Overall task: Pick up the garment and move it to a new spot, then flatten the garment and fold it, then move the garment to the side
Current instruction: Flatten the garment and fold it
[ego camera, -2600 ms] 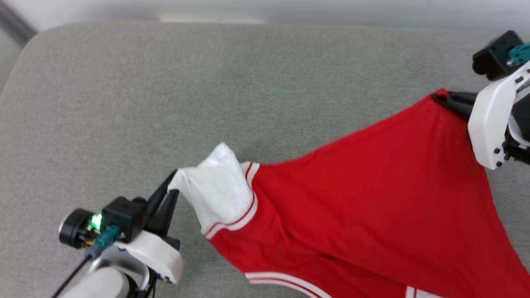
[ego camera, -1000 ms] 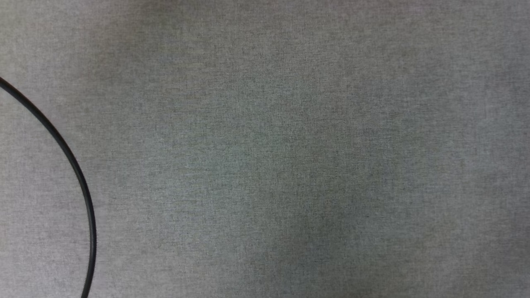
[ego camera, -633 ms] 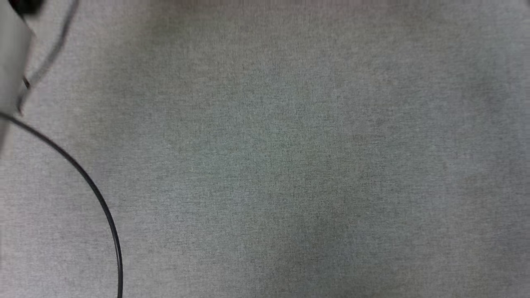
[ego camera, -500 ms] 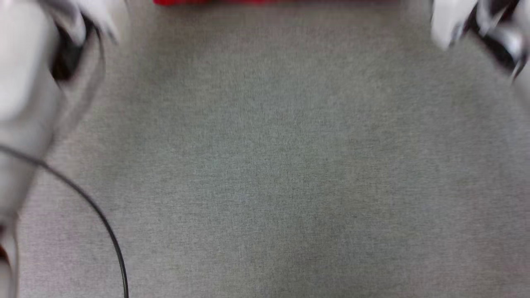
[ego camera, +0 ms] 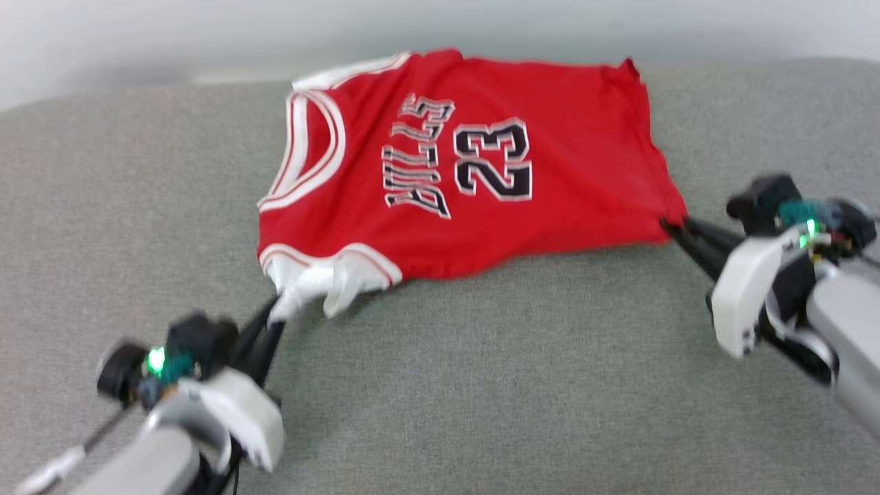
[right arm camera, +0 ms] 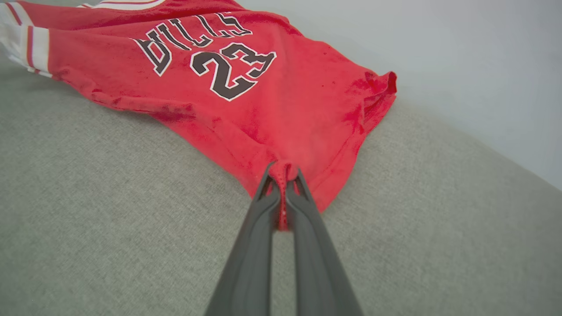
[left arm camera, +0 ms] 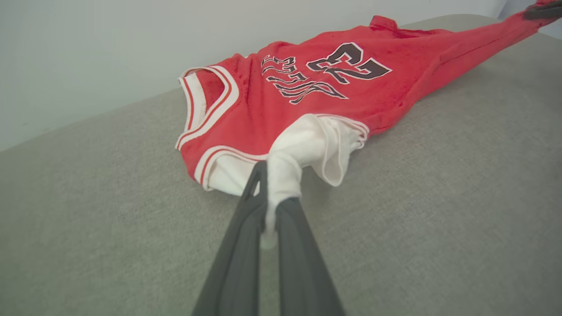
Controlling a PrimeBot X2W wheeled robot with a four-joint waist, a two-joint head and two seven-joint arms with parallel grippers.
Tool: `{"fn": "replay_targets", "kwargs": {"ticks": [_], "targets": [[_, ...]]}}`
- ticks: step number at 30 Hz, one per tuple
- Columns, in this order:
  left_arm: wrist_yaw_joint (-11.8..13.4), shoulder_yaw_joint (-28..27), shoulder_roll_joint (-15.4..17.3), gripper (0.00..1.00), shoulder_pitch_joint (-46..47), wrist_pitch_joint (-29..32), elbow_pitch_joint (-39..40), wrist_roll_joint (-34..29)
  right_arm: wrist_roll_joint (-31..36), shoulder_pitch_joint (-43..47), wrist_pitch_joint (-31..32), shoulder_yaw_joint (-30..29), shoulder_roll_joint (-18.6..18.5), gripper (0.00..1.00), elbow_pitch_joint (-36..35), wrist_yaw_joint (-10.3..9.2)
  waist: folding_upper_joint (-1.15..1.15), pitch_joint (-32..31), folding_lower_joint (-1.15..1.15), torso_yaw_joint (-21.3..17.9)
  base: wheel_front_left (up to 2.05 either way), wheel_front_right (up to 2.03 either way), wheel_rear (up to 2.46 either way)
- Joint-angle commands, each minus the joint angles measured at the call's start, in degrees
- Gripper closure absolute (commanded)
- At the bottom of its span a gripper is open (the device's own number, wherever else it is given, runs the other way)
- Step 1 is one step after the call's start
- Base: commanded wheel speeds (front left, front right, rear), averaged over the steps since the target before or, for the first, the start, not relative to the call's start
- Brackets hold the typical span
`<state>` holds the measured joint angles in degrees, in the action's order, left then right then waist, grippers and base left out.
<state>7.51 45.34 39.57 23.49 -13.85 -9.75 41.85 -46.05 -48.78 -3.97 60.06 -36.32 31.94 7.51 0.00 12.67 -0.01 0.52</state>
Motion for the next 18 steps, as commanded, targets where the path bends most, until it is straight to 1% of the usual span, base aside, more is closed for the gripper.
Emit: {"fn": "replay_targets", "kwargs": {"ticks": [1,4,7,11,15,18], "targets": [[0.89,-0.04,0.41,1.00,-1.64,0.02,1.09,0.27,-0.42,1.80,-0.22,-0.02,-0.54,1.00,-0.43,-0.05,0.00,-2.52,0.01,0.25,0.00,0.00,0.00],[4.55,0.75,2.19,1.00,-8.83,0.90,6.44,1.73,-0.86,7.32,-0.43,-0.15,-2.46,1.00,-2.69,-0.05,0.00,-4.60,0.01,0.44,0.00,0.00,0.00],[7.65,1.80,3.34,1.00,-15.16,1.64,10.75,3.04,-1.33,13.13,-0.26,-1.02,-4.03,1.00,-5.30,-0.05,0.00,-6.48,0.01,0.41,0.00,0.00,0.00],[10.93,2.61,4.08,1.00,-21.84,1.77,14.16,5.09,-1.52,20.99,0.18,-3.12,-5.94,1.00,-8.16,-0.05,0.00,-9.04,0.01,0.47,0.00,0.00,0.00],[13.22,3.60,4.47,1.00,-27.54,1.76,16.22,6.82,-1.18,29.19,1.01,-6.56,-7.65,1.00,-11.09,-0.05,0.00,-11.49,0.01,0.57,0.00,0.00,0.00],[13.86,4.49,4.48,1.00,-30.72,2.28,17.25,8.19,-0.51,34.77,2.37,-9.45,-8.61,1.00,-14.13,-0.05,0.00,-12.41,0.01,0.60,0.00,0.00,0.00]]}}
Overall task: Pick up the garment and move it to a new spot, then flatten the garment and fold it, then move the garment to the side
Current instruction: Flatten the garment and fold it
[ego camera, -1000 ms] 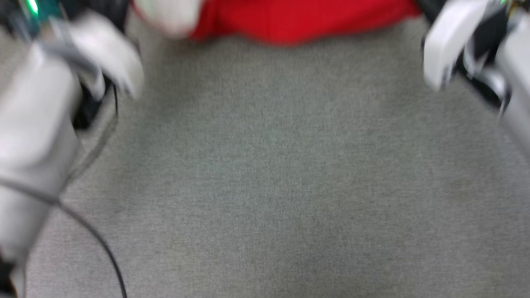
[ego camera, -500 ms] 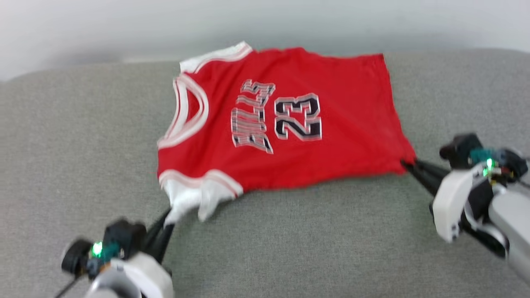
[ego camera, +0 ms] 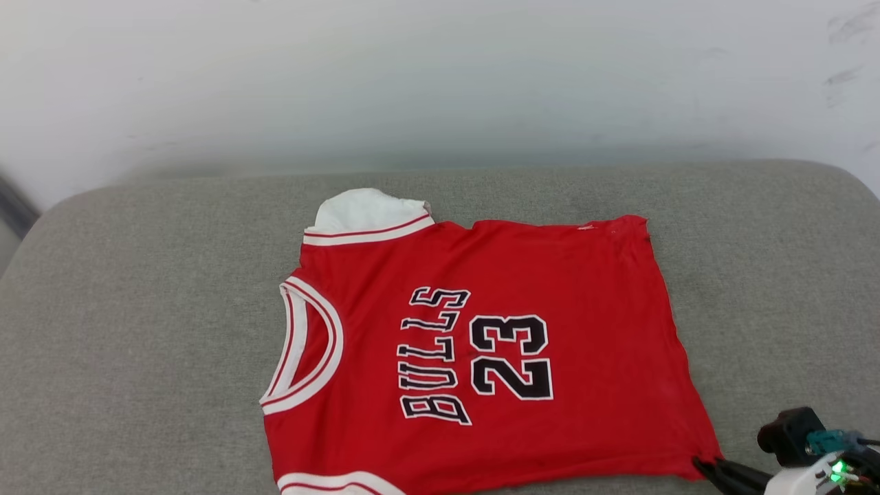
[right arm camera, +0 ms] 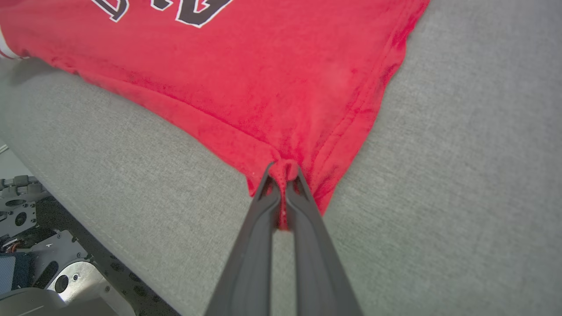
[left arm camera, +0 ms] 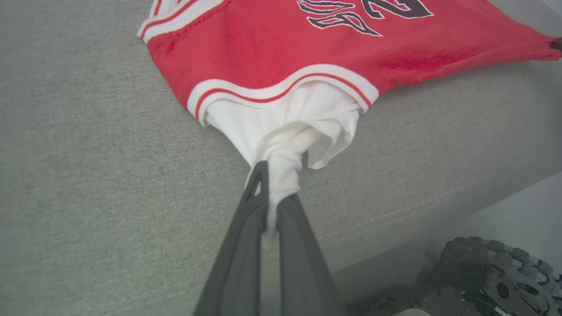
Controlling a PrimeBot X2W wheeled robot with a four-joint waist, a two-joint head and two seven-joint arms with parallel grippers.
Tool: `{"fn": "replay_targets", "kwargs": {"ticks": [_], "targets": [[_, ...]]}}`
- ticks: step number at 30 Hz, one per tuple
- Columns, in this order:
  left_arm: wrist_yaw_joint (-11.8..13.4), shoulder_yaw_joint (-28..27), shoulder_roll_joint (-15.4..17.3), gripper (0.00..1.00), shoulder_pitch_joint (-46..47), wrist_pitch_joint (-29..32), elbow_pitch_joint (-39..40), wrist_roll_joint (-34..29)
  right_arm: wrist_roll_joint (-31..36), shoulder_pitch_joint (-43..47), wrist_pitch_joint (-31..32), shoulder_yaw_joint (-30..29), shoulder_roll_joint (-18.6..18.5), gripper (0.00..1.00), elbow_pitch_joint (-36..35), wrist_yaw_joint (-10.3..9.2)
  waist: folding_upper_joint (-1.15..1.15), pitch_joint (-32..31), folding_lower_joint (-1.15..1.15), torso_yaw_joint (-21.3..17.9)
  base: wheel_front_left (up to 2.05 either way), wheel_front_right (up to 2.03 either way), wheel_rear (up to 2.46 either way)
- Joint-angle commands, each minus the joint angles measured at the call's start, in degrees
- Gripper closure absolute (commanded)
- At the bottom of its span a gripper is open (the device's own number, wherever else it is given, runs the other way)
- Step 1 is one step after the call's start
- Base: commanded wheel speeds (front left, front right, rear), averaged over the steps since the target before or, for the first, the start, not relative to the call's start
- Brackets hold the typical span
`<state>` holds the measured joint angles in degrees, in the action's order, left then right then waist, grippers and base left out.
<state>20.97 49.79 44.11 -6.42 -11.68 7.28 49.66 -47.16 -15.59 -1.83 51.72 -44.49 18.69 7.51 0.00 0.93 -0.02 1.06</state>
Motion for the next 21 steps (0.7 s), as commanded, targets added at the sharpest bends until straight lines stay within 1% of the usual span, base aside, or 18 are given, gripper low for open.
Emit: {"fn": "replay_targets", "kwargs": {"ticks": [1,6,10,15,20,21], "targets": [[0.40,0.56,0.07,1.00,-1.59,0.49,0.31,0.61,0.94,3.50,0.78,-2.32,-0.70,1.00,-1.89,-0.04,0.00,-0.89,0.02,0.13,0.00,0.00,0.00],[0.00,1.78,0.06,1.00,-2.88,1.34,0.11,0.91,2.96,10.91,4.24,-8.41,-0.44,1.00,-6.66,-0.05,0.00,-0.96,0.02,-0.01,0.00,0.00,0.00],[-0.18,0.75,0.38,1.00,0.06,0.81,-0.01,-0.37,5.71,13.48,6.71,-14.17,1.38,1.00,-9.44,-0.04,0.00,-0.67,0.02,-0.12,0.00,0.00,0.00],[-1.61,-0.74,1.88,1.00,6.33,1.10,-0.30,-3.44,9.03,12.82,10.73,-19.30,3.53,1.00,-13.81,-0.05,0.00,0.30,0.02,-0.35,0.00,0.00,0.00],[-4.18,-1.72,3.24,1.00,13.99,3.16,-1.11,-6.11,10.76,10.26,14.56,-22.62,4.91,1.00,-17.09,-0.05,0.00,2.44,0.02,-0.86,0.00,0.00,0.00],[-4.59,-2.14,3.06,1.00,15.76,3.39,-1.13,-6.49,10.98,9.60,15.14,-23.10,5.07,1.00,-17.46,-0.04,0.00,3.04,0.02,-0.96,0.00,0.00,0.00]]}}
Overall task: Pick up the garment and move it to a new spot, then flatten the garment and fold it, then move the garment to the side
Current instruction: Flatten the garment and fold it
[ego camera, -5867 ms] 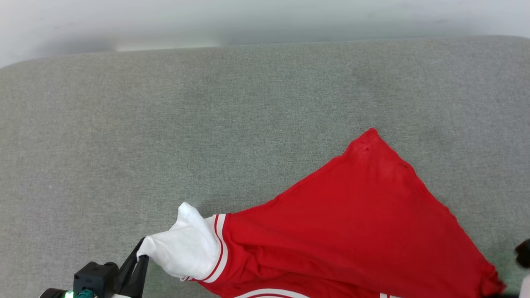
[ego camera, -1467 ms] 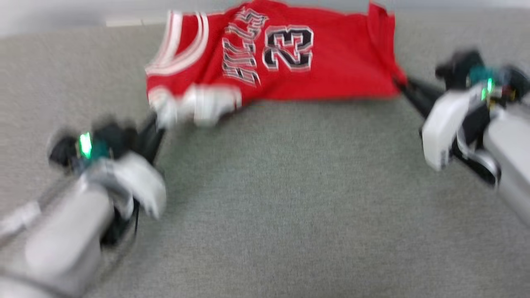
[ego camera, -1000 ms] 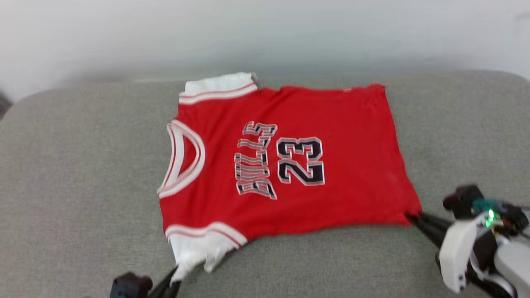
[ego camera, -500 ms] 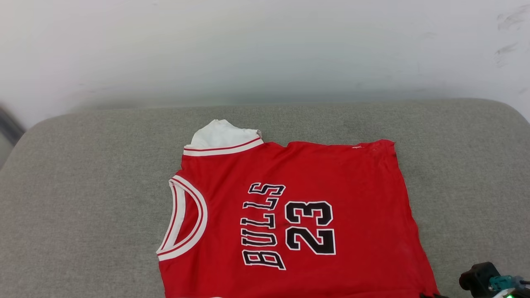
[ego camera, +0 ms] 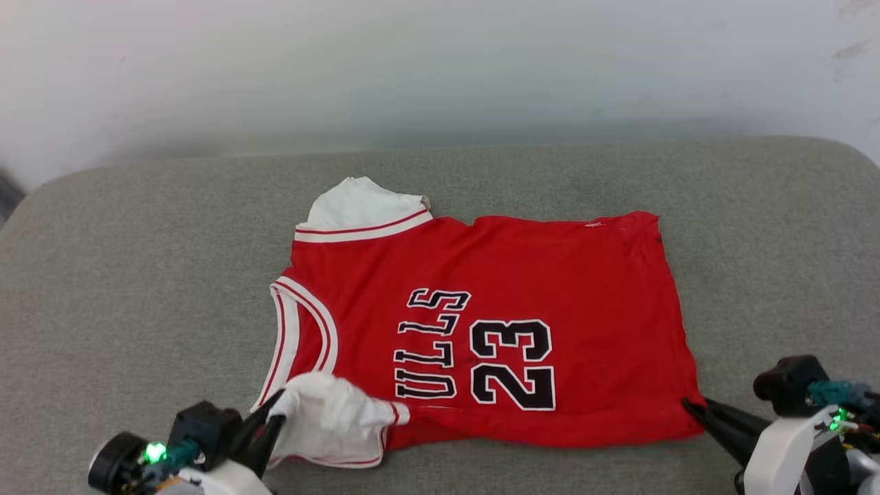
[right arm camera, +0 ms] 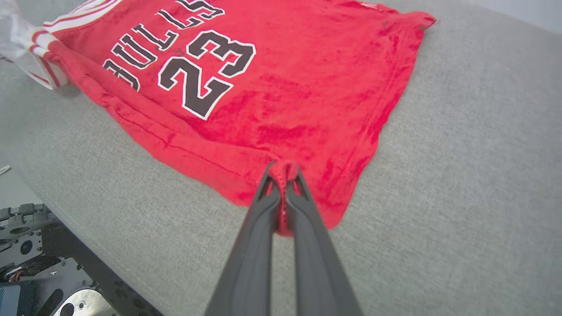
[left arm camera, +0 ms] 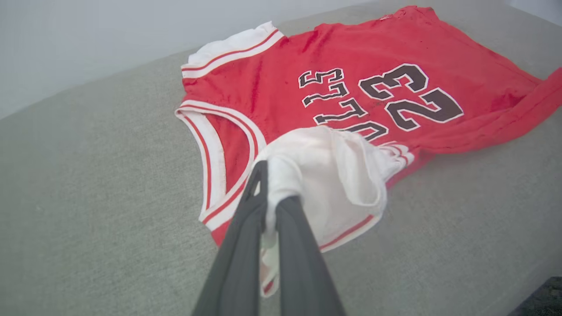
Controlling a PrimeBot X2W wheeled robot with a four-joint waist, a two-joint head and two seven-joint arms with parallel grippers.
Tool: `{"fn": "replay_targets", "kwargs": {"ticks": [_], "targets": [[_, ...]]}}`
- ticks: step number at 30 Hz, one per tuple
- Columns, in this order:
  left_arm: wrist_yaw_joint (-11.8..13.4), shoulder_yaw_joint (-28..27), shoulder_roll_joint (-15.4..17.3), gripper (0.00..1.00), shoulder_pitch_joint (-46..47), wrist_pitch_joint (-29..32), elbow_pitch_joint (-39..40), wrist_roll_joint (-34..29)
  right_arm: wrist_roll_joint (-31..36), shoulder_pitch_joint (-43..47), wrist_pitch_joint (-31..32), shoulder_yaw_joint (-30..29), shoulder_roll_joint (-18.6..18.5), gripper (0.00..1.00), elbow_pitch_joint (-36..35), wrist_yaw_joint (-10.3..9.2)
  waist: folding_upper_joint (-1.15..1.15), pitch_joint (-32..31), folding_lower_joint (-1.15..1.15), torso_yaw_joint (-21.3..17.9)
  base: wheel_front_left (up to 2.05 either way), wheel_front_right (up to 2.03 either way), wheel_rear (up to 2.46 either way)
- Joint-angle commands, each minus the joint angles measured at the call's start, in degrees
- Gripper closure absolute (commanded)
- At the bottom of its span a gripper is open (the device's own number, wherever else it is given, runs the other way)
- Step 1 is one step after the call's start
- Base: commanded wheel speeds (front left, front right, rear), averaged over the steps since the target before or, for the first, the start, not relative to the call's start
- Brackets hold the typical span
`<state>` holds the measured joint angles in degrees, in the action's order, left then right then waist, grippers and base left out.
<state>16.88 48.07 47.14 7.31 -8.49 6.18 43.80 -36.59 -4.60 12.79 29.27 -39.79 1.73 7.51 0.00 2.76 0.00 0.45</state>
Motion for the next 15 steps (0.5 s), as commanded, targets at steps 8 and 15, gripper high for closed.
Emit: {"fn": "replay_targets", "kwargs": {"ticks": [8,15], "targets": [[-3.95,-2.44,-0.89,1.00,12.90,2.95,-3.99,-1.96,1.00,-9.09,3.77,-2.30,1.99,1.00,0.58,-0.04,0.00,6.99,0.00,-2.07,0.00,0.00,0.00],[-7.56,-2.83,-3.13,1.00,18.88,2.91,-11.71,-1.88,0.77,-15.58,4.64,-0.12,4.09,1.00,5.59,-0.04,0.00,12.06,0.00,-2.84,0.00,0.00,0.00]]}}
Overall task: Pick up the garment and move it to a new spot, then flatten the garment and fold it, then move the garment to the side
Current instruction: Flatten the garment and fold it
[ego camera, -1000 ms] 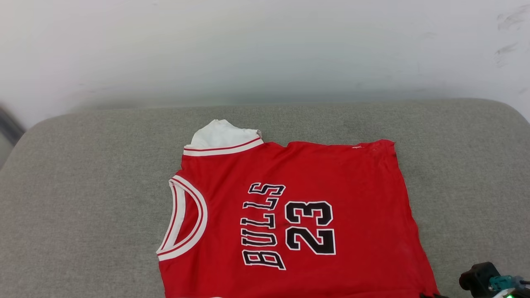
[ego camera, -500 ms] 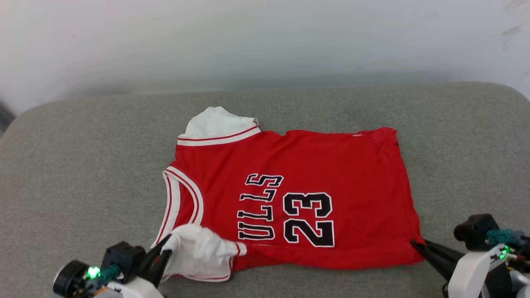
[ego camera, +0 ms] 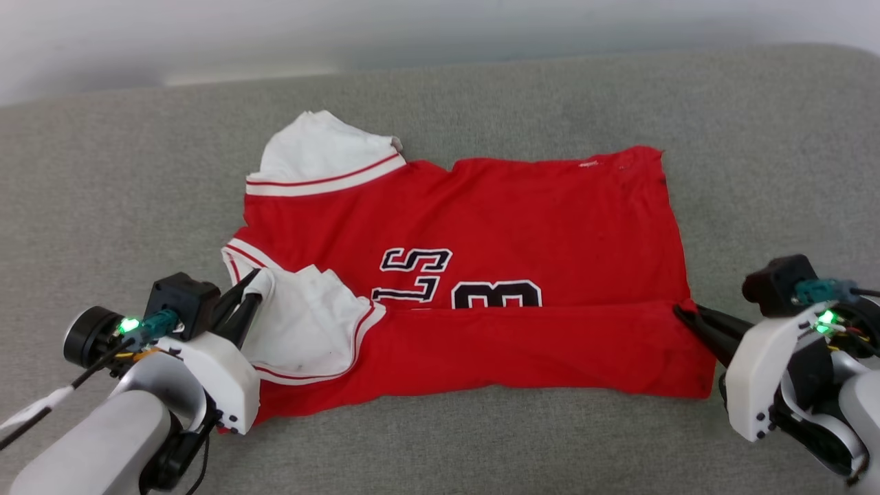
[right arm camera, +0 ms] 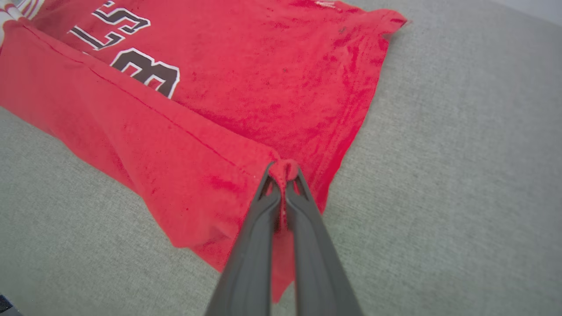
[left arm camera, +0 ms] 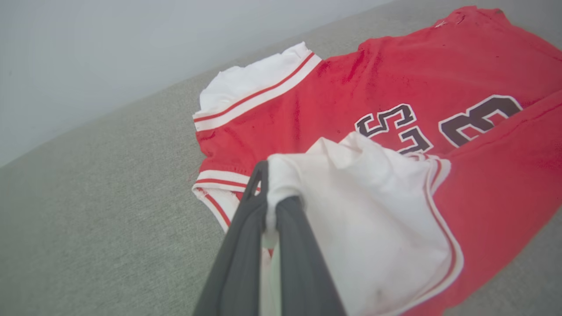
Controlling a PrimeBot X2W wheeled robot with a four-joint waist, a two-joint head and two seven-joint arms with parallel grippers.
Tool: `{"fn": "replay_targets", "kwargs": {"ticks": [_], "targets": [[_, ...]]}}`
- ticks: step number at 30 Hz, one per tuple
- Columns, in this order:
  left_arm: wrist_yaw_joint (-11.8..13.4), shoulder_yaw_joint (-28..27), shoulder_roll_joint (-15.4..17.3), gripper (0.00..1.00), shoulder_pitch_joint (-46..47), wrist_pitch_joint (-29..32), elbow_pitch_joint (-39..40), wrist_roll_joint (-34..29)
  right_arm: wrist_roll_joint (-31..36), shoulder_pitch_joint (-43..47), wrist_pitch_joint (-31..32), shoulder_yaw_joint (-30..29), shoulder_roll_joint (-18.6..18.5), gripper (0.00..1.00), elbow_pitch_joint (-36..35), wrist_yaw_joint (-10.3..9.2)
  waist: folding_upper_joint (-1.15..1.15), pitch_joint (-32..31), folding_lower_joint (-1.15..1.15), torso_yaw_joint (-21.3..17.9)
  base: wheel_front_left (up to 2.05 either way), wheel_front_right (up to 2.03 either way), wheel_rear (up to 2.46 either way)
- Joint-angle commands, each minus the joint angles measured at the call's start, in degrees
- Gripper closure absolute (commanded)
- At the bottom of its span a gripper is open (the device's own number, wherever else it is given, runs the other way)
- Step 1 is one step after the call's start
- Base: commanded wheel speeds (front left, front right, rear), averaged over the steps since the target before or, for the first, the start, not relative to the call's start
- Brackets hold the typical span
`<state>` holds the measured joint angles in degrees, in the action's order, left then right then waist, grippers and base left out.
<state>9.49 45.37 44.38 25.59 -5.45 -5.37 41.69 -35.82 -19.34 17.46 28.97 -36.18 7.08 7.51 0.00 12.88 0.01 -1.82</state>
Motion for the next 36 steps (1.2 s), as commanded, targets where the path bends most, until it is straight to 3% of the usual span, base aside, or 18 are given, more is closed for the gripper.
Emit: {"fn": "replay_targets", "kwargs": {"ticks": [1,8,14,15,16,17,21,26,36], "targets": [[-0.82,-0.11,-1.00,1.00,1.25,-0.08,-1.79,0.49,0.07,-1.82,-0.05,0.73,0.80,1.00,1.39,-0.04,0.00,2.73,-0.01,-0.60,0.00,0.00,0.00],[-5.18,1.02,-4.29,1.00,4.44,-1.51,-13.77,0.98,1.48,-7.89,-2.41,5.18,3.67,1.00,11.11,-0.05,0.00,6.25,-0.01,-0.95,0.00,0.00,0.00],[-8.83,2.33,-7.27,1.00,5.42,-2.51,-22.04,1.72,0.13,-9.85,-5.16,9.21,4.94,1.00,16.07,-0.04,0.00,5.06,-0.01,-0.65,0.00,0.00,0.00],[-9.23,2.41,-7.66,0.99,5.60,-2.58,-22.75,1.88,0.04,-10.06,-5.84,9.45,4.76,0.81,16.30,-0.04,0.00,4.48,-0.01,-0.49,0.00,0.00,0.00],[-9.51,2.44,-7.87,0.54,5.79,-2.59,-23.37,1.91,-0.20,-10.11,-6.55,9.64,4.49,0.54,16.19,-0.04,0.00,3.86,-0.01,-0.30,0.00,0.00,0.00],[-9.48,2.33,-7.82,0.00,6.12,-2.98,-23.72,1.77,-0.47,-10.00,-7.42,9.51,4.23,0.00,15.90,-0.04,0.00,3.16,-0.01,-0.14,0.00,0.00,0.00],[-9.66,1.76,-6.59,0.00,7.09,-2.67,-22.41,1.94,-0.61,-8.58,-9.75,8.73,2.47,0.00,13.72,-0.04,0.00,0.61,-0.01,0.62,0.00,0.00,0.00],[-9.14,1.48,-2.91,0.00,7.90,2.58,-17.47,2.87,-0.06,-6.36,-10.86,6.39,1.20,0.00,10.36,-0.05,0.00,-1.82,-0.01,1.44,0.00,0.00,0.00],[-11.58,3.60,5.00,0.00,9.29,26.97,-5.36,11.42,1.91,-2.93,-8.97,2.48,1.94,0.00,5.71,-0.04,0.00,-3.27,-0.01,2.07,0.00,0.00,0.00]]}}
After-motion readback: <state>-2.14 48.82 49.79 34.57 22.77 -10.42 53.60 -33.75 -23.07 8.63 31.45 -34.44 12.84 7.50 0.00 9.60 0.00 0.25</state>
